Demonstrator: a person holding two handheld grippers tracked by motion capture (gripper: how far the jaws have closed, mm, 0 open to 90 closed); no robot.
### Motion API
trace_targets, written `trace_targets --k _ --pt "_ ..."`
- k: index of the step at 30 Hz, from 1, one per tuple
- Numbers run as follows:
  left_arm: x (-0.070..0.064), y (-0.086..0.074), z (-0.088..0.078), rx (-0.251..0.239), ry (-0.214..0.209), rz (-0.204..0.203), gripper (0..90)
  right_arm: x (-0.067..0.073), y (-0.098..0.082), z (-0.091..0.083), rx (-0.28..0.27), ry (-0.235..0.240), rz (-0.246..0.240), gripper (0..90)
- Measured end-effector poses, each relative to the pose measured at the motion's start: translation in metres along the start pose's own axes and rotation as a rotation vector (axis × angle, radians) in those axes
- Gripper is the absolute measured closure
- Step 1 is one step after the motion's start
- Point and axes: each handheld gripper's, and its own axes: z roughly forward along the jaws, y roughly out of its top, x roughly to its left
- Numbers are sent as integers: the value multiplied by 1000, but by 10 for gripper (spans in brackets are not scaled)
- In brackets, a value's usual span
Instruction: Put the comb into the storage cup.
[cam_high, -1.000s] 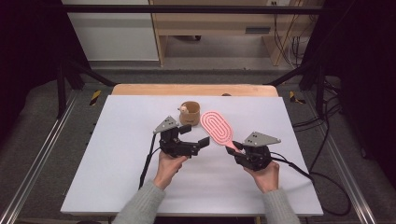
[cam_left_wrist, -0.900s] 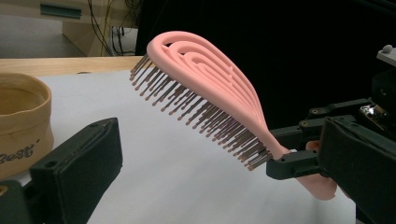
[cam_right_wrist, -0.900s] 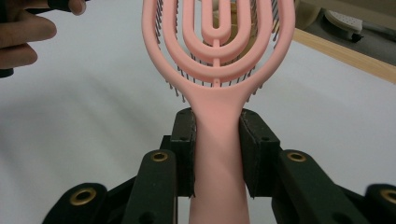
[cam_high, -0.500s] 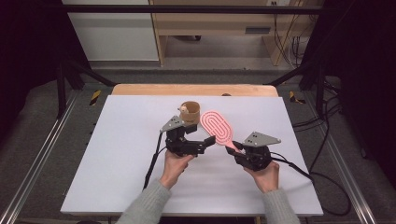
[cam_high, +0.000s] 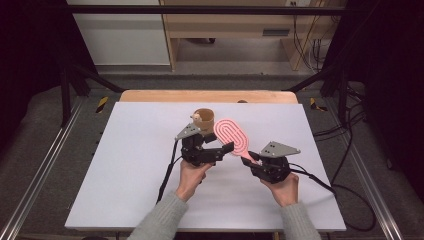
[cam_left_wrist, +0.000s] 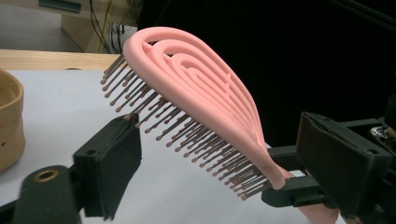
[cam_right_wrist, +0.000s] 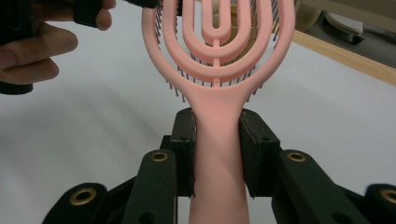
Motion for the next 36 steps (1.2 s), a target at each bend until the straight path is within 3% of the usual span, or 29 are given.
trace_targets --k 19,36 --pt "1 -3 6 -26 -8 -75 387 1 1 -1 -17 8 3 694" --pt "0 -3 4 -50 -24 -129 465 2 0 1 -33 5 4 694"
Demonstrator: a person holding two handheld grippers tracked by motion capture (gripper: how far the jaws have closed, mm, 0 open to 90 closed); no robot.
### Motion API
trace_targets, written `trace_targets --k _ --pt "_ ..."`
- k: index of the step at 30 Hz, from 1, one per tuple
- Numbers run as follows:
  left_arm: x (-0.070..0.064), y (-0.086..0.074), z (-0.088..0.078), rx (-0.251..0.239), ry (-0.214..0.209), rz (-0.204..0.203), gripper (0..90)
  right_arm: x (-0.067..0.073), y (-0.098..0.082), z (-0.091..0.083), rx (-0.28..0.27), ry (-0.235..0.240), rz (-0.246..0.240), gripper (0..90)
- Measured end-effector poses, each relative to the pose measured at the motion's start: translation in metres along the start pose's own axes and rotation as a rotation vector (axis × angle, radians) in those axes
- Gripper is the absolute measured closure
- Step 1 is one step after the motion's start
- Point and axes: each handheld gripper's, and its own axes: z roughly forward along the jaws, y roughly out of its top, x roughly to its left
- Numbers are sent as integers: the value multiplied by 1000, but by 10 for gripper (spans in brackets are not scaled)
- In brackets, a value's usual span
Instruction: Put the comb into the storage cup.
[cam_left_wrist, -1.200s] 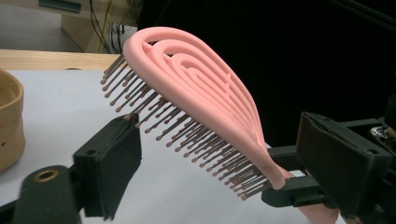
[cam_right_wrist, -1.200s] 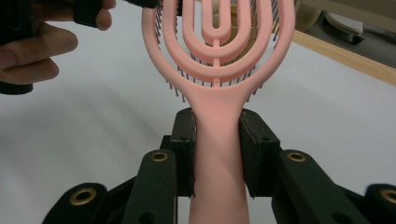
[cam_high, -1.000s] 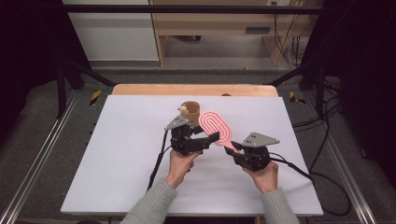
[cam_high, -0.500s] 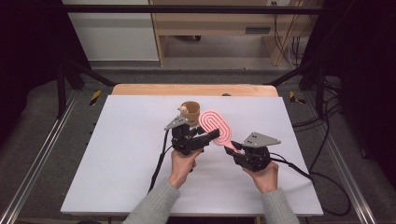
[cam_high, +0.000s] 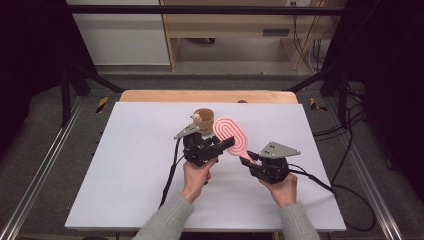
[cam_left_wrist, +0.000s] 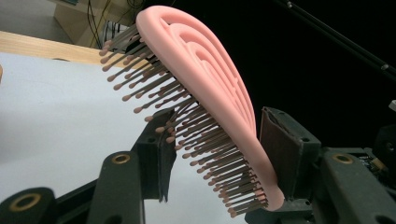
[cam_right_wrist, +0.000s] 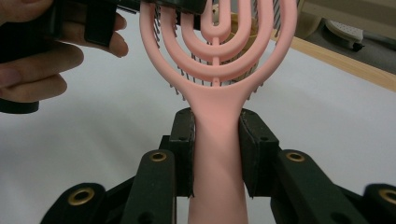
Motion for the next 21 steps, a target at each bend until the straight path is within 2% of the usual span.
trace_targets --k 21 --pt "-5 -4 -4 -38 -1 -1 539 1 -2 5 7 11 -9 694"
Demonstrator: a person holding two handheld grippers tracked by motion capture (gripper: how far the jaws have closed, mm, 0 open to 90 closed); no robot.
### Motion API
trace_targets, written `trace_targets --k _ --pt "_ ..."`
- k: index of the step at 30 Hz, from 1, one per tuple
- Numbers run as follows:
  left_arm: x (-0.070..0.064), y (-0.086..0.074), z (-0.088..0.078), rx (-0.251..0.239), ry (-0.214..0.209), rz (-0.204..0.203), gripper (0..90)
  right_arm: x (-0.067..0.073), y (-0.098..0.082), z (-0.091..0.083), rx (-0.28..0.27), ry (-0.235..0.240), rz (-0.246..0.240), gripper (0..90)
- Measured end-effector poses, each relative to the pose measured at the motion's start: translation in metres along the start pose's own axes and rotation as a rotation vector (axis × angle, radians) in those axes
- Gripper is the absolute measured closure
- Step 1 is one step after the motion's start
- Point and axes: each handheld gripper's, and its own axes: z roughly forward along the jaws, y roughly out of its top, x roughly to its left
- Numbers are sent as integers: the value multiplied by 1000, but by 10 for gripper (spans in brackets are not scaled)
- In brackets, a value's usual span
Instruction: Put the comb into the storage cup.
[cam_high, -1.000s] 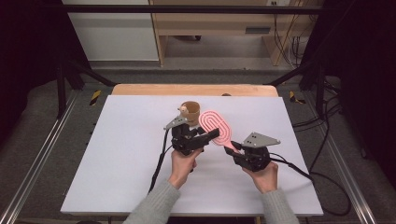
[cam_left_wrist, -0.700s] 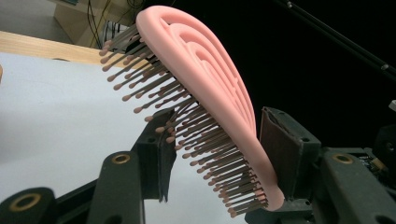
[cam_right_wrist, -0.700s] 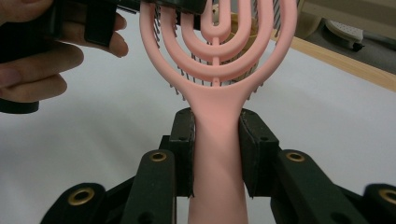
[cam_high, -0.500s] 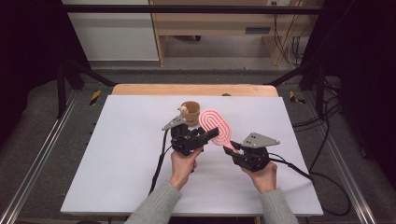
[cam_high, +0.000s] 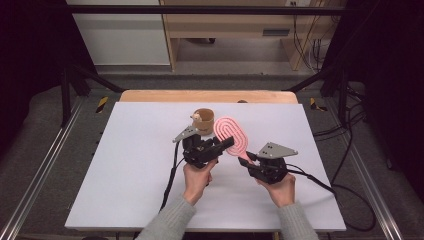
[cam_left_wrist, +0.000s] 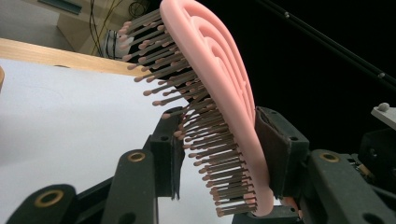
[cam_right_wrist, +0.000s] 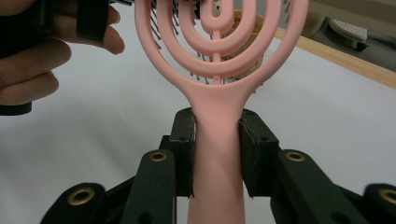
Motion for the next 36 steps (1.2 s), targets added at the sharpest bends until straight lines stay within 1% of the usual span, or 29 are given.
trace_targets --k 4,13,19,23,29,36 --pt "0 0 0 3 -5 -5 553 0 0 1 6 5 1 694" --pt "-3 -1 -1 -9 -32 2 597 0 -1 2 14 10 2 697" --pt "-4 -2 -1 -6 -46 6 612 0 -1 3 18 14 2 697" --pt "-5 -2 -1 -8 -57 23 623 0 -1 4 23 15 1 697" --pt "-8 -3 -2 -12 -69 36 634 1 -2 5 22 19 1 697" --pt "-10 -3 -3 -15 -66 53 640 1 -2 5 18 29 -2 689"
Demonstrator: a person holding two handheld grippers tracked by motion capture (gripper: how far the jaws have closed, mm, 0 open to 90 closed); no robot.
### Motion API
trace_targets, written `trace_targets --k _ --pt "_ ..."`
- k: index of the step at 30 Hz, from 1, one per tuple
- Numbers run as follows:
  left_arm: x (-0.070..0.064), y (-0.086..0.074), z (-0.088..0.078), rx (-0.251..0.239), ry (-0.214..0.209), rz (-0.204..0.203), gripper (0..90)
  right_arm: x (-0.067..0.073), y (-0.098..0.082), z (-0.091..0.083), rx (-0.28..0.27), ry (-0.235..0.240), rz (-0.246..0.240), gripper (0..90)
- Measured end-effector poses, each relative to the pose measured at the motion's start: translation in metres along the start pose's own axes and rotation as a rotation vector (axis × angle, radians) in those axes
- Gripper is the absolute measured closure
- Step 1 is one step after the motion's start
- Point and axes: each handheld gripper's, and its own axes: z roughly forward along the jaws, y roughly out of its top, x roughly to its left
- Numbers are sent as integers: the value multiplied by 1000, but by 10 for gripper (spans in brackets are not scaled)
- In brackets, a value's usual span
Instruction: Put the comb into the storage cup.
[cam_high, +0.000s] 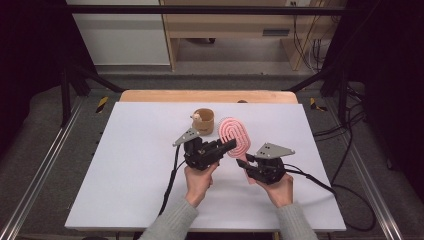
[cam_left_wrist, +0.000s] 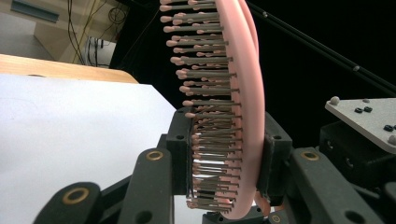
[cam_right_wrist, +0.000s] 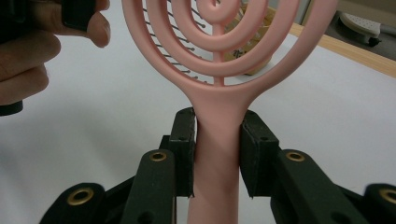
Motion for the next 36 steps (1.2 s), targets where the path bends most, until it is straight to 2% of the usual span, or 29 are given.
trace_targets --k 4,11,15,18,23,26,29,36 --pt "-1 0 0 3 8 16 642 0 0 0 -1 8 0 682" --pt "0 1 1 4 15 18 644 0 0 0 -5 20 9 657" --pt "-1 2 1 9 25 33 644 0 1 0 -11 36 20 602" --pt "0 3 0 8 38 47 644 -1 2 -1 -24 45 32 538" --pt "1 5 -2 10 56 66 643 -3 3 -4 -52 53 46 372" --pt "2 7 -4 9 66 73 643 -4 3 -5 -73 35 50 261" --pt "3 9 -6 7 72 77 643 -9 2 -6 -99 46 82 169" --pt "5 14 -12 2 89 91 643 -23 0 -13 -129 60 133 52"
